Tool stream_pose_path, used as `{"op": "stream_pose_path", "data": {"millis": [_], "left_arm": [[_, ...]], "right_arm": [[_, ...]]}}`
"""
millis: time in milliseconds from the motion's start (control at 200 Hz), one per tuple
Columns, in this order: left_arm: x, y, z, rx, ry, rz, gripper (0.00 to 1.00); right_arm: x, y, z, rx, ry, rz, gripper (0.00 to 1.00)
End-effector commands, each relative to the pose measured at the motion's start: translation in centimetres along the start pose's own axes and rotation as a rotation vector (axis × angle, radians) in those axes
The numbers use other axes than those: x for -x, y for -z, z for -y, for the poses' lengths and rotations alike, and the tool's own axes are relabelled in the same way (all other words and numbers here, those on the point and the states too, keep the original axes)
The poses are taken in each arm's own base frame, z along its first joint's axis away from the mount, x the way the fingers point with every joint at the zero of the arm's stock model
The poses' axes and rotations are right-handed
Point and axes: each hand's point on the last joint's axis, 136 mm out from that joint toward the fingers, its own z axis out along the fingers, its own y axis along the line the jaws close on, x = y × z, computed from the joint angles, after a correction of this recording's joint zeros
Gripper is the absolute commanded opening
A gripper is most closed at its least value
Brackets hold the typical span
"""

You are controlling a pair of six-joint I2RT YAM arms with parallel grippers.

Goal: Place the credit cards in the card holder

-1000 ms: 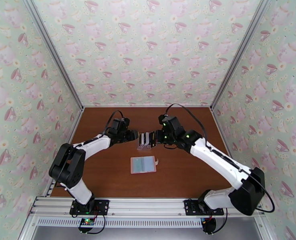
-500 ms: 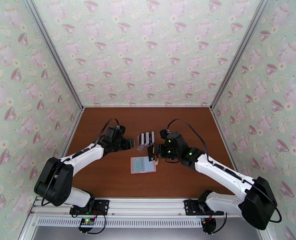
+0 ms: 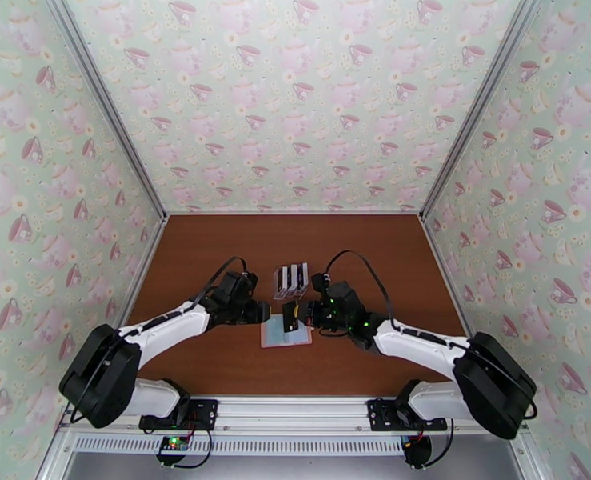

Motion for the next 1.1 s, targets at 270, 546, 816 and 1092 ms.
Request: {"op": "stream_pose_path", "data": {"millis": [270, 546, 816, 1092], "left_arm": [[-2.4, -0.9, -0.5, 0.105, -0.021, -0.058, 0.53], [-3.5, -2.0, -0.6, 0.120, -0.031, -0.095, 0.53], [-3.9, -2.6, -0.7, 0.140, -0.036, -0.115, 0.50], [-4.7, -3.4, -1.9, 0.194, -0.037, -0.152, 0.43]], "right_arm": [[-1.1, -2.1, 1.5, 0.039, -0.027, 0.006, 0.00], [-2.2, -3.1, 3.4, 0.023, -0.040, -0.006, 0.00], [-2.9, -3.6, 4.3, 0.027, -0.057, -0.012, 0.00], [-3.0, -3.1, 4.2, 0.033, -0.055, -0.010, 0.00]]}}
